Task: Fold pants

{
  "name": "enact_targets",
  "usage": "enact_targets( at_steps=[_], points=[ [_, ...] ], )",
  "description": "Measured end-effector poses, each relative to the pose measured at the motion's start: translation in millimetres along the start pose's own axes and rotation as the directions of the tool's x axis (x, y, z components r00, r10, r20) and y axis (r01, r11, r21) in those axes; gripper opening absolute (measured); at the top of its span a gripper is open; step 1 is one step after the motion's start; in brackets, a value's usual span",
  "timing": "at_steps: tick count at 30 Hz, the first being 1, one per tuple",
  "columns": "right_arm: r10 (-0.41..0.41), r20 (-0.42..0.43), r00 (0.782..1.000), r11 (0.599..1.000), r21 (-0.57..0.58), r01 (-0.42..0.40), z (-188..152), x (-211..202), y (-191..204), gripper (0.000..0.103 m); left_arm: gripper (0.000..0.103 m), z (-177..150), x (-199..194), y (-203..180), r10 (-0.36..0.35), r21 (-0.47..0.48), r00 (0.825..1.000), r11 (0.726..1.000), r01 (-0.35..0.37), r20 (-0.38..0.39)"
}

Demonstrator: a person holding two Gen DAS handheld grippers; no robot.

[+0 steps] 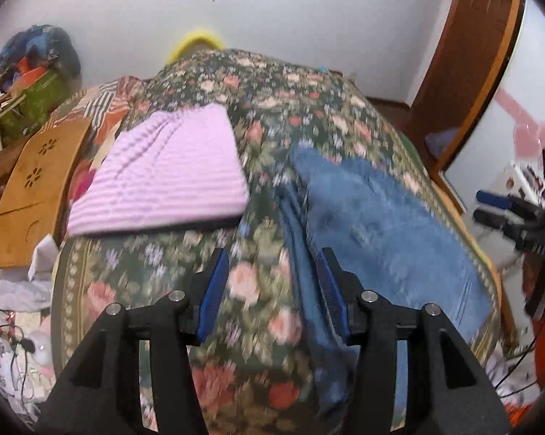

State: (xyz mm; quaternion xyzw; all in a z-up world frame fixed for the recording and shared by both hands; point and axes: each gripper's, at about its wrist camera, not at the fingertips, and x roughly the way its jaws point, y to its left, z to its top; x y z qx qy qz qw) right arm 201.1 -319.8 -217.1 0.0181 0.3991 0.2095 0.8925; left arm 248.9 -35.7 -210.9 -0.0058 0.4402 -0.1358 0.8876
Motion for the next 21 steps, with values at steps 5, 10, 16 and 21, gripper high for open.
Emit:
enact_targets(
  at_steps=[5, 10, 16, 21],
  points=[
    [0.038, 0.004, 0.999, 0.998, -0.051, -0.038, 22.5, 29.0, 9.0, 0.070, 0.058, 31.6, 23.1, -18.5, -0.024, 0.044, 0.999, 0.999, 0.023, 0.032],
    [0.105, -0.047, 0.993, 0.992, -0.068, -0.108, 40.8, 66.9, 12.0, 0.064, 0.061, 48.6, 59.4, -34.6, -0.048, 0.096, 0.999, 0.994, 0.047, 0.007],
    [0.184, -0.146, 0.972, 0.981, -0.031, -0.190, 52.3, 114.1, 3.3, 0.036, 0.061, 55.2, 105.2, -35.3, -0.081, 0.089, 0.995, 0.992, 0.086, -0.055],
    [0.209, -0.220, 0.953, 0.977, 0.013, -0.212, 48.2, 142.9, -4.5, 0.034, 0.062, 50.5, 127.3, -29.4, -0.106, 0.066, 0.991, 0.992, 0.112, -0.082]
  ],
)
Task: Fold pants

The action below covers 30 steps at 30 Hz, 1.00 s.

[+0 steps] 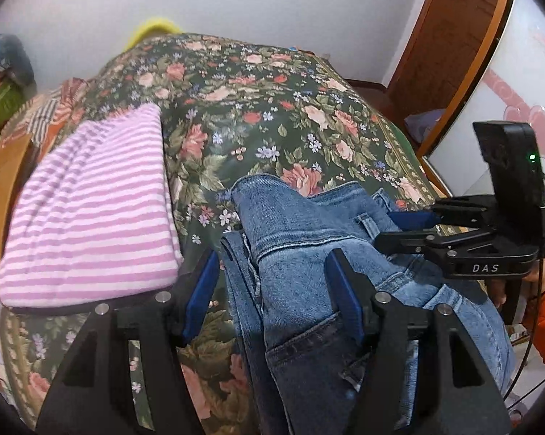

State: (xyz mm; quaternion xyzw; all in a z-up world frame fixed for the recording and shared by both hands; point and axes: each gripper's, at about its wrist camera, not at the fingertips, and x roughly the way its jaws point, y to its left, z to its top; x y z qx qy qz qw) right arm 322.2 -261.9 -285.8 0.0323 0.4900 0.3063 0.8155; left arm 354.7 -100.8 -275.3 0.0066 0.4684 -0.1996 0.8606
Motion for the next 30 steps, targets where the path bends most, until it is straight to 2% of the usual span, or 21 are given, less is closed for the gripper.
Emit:
enact_targets(
  at_steps=[5, 8, 11, 15, 18, 21, 25, 30],
  points=[
    [0.044, -0.036, 0.998, 0.999, 0.015, -0.044, 1.3, 9.2, -4.6, 0.033, 0.063, -1.2, 5.5, 5.6, -0.016, -0.028, 1.000, 0.999, 0.016, -0.002],
    [0.090, -0.042, 0.995, 0.995, 0.039, -0.088, 2.9, 12.0, -5.9, 0.022, 0.063, -0.7, 5.1, 4.4, -0.006, -0.033, 1.000, 0.999, 0.006, -0.007],
    [0.062, 0.006, 0.998, 0.998, 0.002, -0.062, 3.2, 1.6, 2.1, 0.013, 0.063, 0.0, -0.8, 0.6, 0.012, -0.025, 1.000, 1.000, -0.012, -0.010],
    [0.007, 0.120, 0.993, 0.998, -0.064, 0.001, 4.7, -27.4, 19.3, 0.012, 0.063, 3.5, -15.3, -6.1, 0.034, -0.005, 0.999, 0.999, -0.034, 0.003],
    [0.021, 0.195, 0.981, 0.998, -0.061, -0.009, 8.4, -53.2, 21.2, 0.012, 0.063, 8.1, -30.5, -13.1, 0.030, 0.007, 0.999, 1.000, -0.030, 0.037],
    [0.022, 0.235, 0.972, 0.998, -0.063, -0.008, 11.6, -68.5, 21.2, 0.011, 0.064, 13.5, -43.3, -20.6, 0.020, 0.020, 0.997, 1.000, -0.021, 0.074],
    [0.012, 0.252, 0.968, 0.998, -0.062, 0.004, 10.7, -73.9, 18.0, 0.011, 0.066, 18.3, -44.8, -26.4, 0.009, 0.029, 0.996, 0.999, -0.012, 0.087],
    [-0.009, 0.227, 0.974, 1.000, 0.002, 0.009, 5.5, -56.8, -9.3, 0.011, 0.066, 8.9, -11.4, -27.6, 0.035, 0.053, 0.999, 0.998, -0.036, 0.003]
  ],
)
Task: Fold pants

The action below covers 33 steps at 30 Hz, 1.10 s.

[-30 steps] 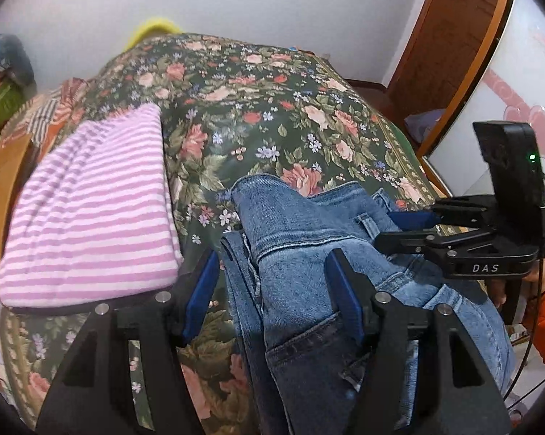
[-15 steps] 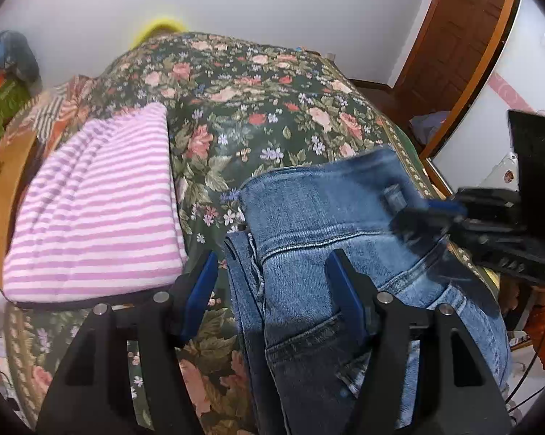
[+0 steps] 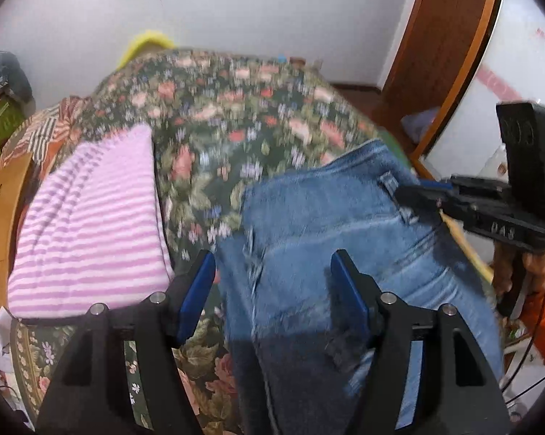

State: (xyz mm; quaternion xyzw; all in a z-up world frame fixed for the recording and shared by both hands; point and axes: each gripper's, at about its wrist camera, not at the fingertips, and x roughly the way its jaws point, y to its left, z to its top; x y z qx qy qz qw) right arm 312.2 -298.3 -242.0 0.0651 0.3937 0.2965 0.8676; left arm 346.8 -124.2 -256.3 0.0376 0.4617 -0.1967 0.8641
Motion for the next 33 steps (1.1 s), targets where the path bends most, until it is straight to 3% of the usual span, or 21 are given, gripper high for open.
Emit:
enact_targets(
  at_steps=[4, 6, 8, 11, 15, 18, 24, 28, 33],
  points=[
    [-0.041, -0.091, 0.995, 0.999, 0.031, 0.044, -16.4, 27.2, -20.7, 0.013, 0.068, -9.9, 26.3, 3.2, -0.003, 0.006, 0.998, 1.000, 0.003, -0.061],
    [-0.065, -0.137, 0.988, 0.998, 0.017, 0.068, -23.6, 36.3, -23.2, 0.020, 0.070, -9.7, 27.9, 6.5, -0.014, -0.002, 0.998, 1.000, 0.014, -0.063],
    [-0.116, -0.134, 0.984, 0.993, -0.009, 0.116, -22.8, 32.3, -21.4, 0.038, 0.070, -7.1, 24.2, 9.1, -0.022, -0.018, 0.998, 1.000, 0.021, -0.063],
    [-0.181, -0.107, 0.978, 0.983, -0.038, 0.178, -13.8, 11.8, -14.1, 0.039, 0.069, 0.2, 4.0, 12.2, -0.014, -0.039, 1.000, 0.999, 0.013, -0.020],
    [-0.128, -0.066, 0.990, 0.990, -0.072, 0.124, -10.2, -18.7, 10.0, 0.040, 0.069, 0.6, -30.9, 5.5, -0.061, -0.030, 0.997, 0.998, 0.062, 0.043],
    [-0.078, -0.045, 0.996, 0.991, -0.117, 0.072, -18.7, -38.3, 38.3, 0.043, 0.069, -13.5, -58.1, -9.7, -0.060, 0.025, 0.996, 0.998, 0.058, 0.069],
    [0.009, -0.069, 0.998, 0.990, -0.137, -0.019, -49.2, -52.4, 78.4, 0.045, 0.069, -63.4, -82.8, -24.7, -0.054, 0.037, 0.998, 0.998, 0.053, 0.021],
    [0.010, -0.120, 0.993, 0.987, -0.155, -0.029, -76.9, -47.1, 93.8, 0.046, 0.070, -112.4, -83.4, -17.3, -0.026, 0.071, 0.998, 0.997, 0.031, -0.065],
    [-0.050, -0.136, 0.989, 0.986, -0.162, 0.028, -99.7, -50.2, 91.8, 0.046, 0.075, -138.2, -95.8, 7.8, -0.030, 0.026, 0.997, 0.999, 0.032, -0.065]
  ],
)
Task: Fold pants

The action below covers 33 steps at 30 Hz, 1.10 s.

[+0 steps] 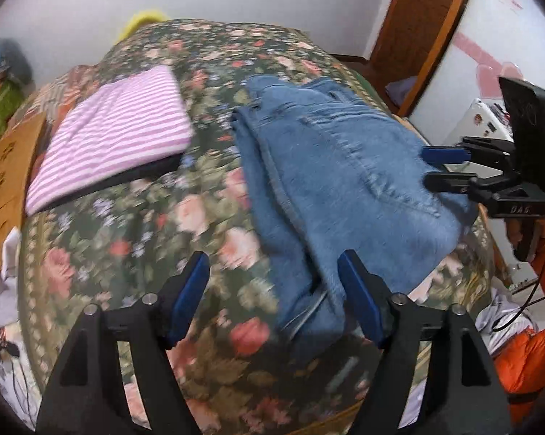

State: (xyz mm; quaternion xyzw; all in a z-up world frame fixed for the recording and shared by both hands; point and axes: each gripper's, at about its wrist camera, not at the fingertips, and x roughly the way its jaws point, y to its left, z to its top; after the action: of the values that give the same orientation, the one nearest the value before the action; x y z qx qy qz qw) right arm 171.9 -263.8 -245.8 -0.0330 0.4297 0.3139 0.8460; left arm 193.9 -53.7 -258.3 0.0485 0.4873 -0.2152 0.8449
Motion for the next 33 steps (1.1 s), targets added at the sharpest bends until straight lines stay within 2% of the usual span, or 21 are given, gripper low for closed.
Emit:
enact_targets(
  at_steps=[3, 4, 6, 9, 12, 16, 18, 21, 24, 28, 33],
  points=[
    [-0.038, -0.013, 0.999, 0.999, 0.032, 0.039, -11.2, -7.7, -11.7, 0.048, 0.075, -6.6, -6.4, 5.7, 0.027, 0.010, 1.000, 1.000, -0.027, -0.003],
    [-0.044, -0.021, 0.999, 0.998, 0.051, 0.045, -15.8, -11.3, -16.4, 0.048, 0.073, -8.1, -6.6, 6.0, 0.115, 0.034, 0.993, 0.993, -0.114, -0.013],
    [-0.079, -0.034, 0.996, 0.993, 0.085, 0.081, -22.4, -18.5, -24.2, 0.048, 0.066, -9.5, -6.3, 11.8, 0.177, 0.045, 0.984, 0.984, -0.175, -0.034],
    [-0.092, -0.006, 0.996, 0.989, 0.119, 0.092, -24.3, -34.9, -27.2, 0.048, 0.066, -4.4, -16.5, 29.6, 0.054, -0.101, 0.998, 0.993, -0.055, -0.010],
    [-0.088, 0.038, 0.995, 0.992, 0.098, 0.084, -16.3, -45.9, -16.6, 0.049, 0.066, 11.0, -25.8, 28.5, 0.057, -0.134, 0.997, 0.990, -0.049, 0.061],
    [-0.094, 0.079, 0.992, 0.993, 0.075, 0.088, -2.9, -48.1, -7.8, 0.072, 0.066, 41.9, -15.1, 21.8, -0.007, -0.162, 0.997, 0.987, 0.021, 0.083],
    [-0.112, 0.089, 0.990, 0.992, 0.076, 0.105, 2.6, -44.1, -9.4, 0.078, 0.066, 56.7, -4.4, 16.6, -0.049, -0.167, 0.996, 0.984, 0.062, 0.079],
    [-0.129, 0.075, 0.989, 0.987, 0.106, 0.121, 6.7, -35.0, -20.2, 0.080, 0.072, 75.4, 19.2, 6.5, -0.092, -0.156, 0.995, 0.983, 0.099, 0.049],
    [-0.106, 0.053, 0.993, 0.975, 0.199, 0.094, 8.2, -20.9, -42.4, 0.080, 0.077, 87.7, 46.3, 0.8, -0.130, -0.155, 0.991, 0.980, 0.125, -0.018],
    [-0.051, 0.016, 0.999, 0.955, 0.292, 0.045, 9.7, -4.5, -66.3, 0.080, 0.079, 100.2, 80.8, 6.7, -0.197, -0.200, 0.975, 0.964, 0.174, -0.102],
    [0.018, -0.031, 0.999, 0.948, 0.317, -0.008, 12.2, 18.1, -80.7, 0.080, 0.093, 109.0, 110.6, 16.3, -0.255, -0.223, 0.954, 0.950, 0.217, -0.156]
  ],
)
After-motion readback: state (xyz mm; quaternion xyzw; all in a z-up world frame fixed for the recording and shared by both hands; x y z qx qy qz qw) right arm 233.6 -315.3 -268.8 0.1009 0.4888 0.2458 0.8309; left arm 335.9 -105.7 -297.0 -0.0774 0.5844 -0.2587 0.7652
